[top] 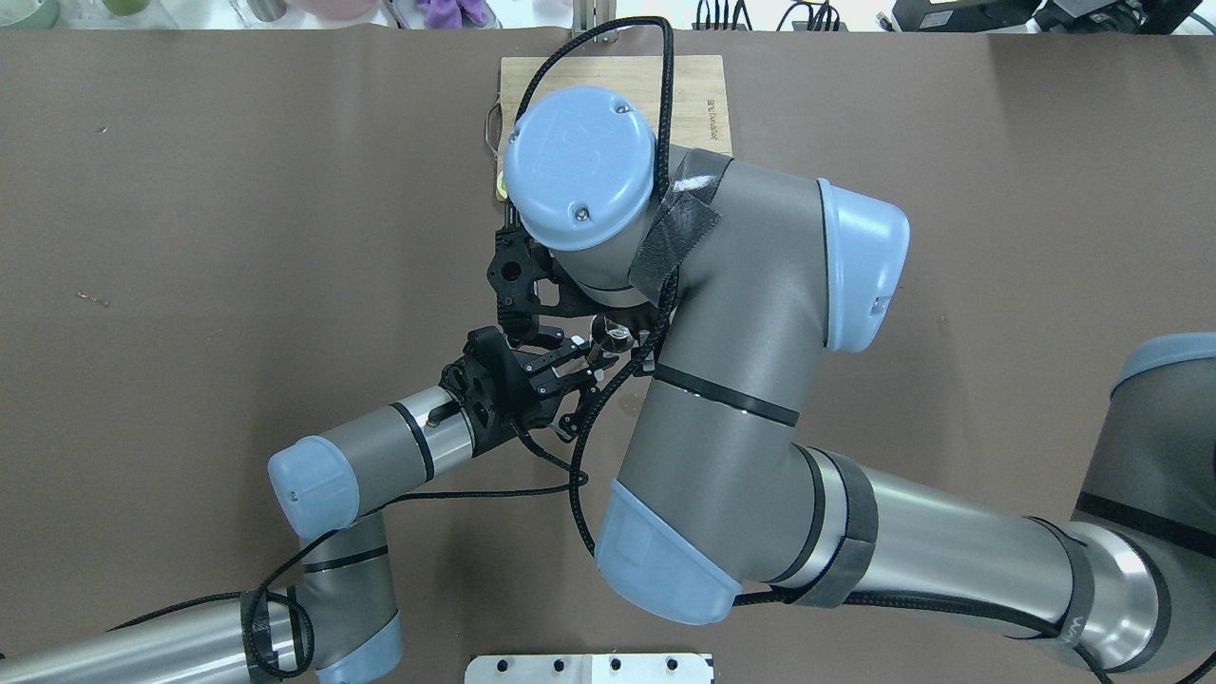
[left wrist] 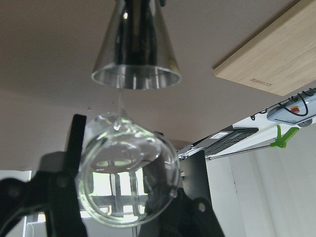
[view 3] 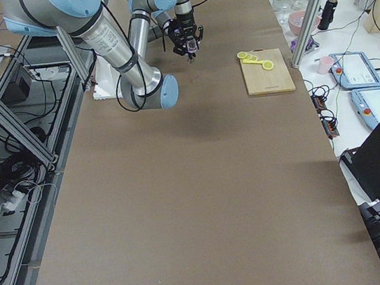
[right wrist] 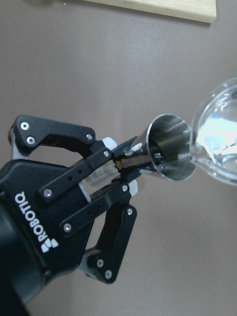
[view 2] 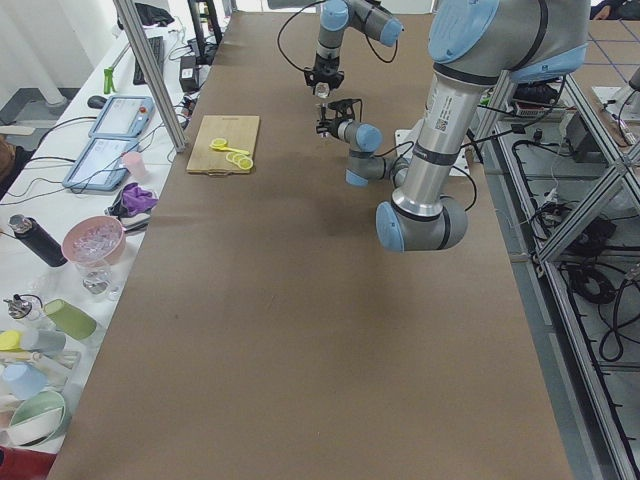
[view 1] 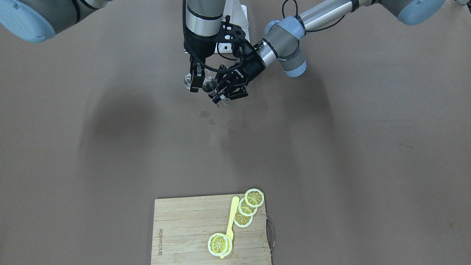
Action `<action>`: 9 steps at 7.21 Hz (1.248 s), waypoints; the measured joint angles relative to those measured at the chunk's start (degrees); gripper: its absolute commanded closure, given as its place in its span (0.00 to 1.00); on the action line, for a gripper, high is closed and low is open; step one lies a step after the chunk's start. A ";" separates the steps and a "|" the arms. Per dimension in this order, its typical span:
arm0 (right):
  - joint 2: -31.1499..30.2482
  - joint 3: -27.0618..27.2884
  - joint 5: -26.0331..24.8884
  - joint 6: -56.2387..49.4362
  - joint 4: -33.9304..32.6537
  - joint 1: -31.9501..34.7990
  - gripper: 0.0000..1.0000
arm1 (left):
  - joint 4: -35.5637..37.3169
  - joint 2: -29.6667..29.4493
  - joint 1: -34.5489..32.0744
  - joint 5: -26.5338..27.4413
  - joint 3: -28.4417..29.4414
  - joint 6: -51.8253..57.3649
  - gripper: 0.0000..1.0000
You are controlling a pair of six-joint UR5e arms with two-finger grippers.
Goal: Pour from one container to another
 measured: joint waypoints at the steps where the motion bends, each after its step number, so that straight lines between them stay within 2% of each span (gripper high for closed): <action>1: -0.05 0.34 0.41 -0.06 0.21 0.16 1.00 | 0.05 -0.03 0.02 0.00 0.00 0.00 1.00; 5: -1.31 3.30 5.35 -0.10 2.05 2.92 1.00 | 0.14 -0.09 -0.02 0.01 0.04 0.00 1.00; 9: -9.62 9.40 11.67 -0.08 10.82 7.97 1.00 | 0.44 -0.15 -0.04 0.44 0.02 0.00 1.00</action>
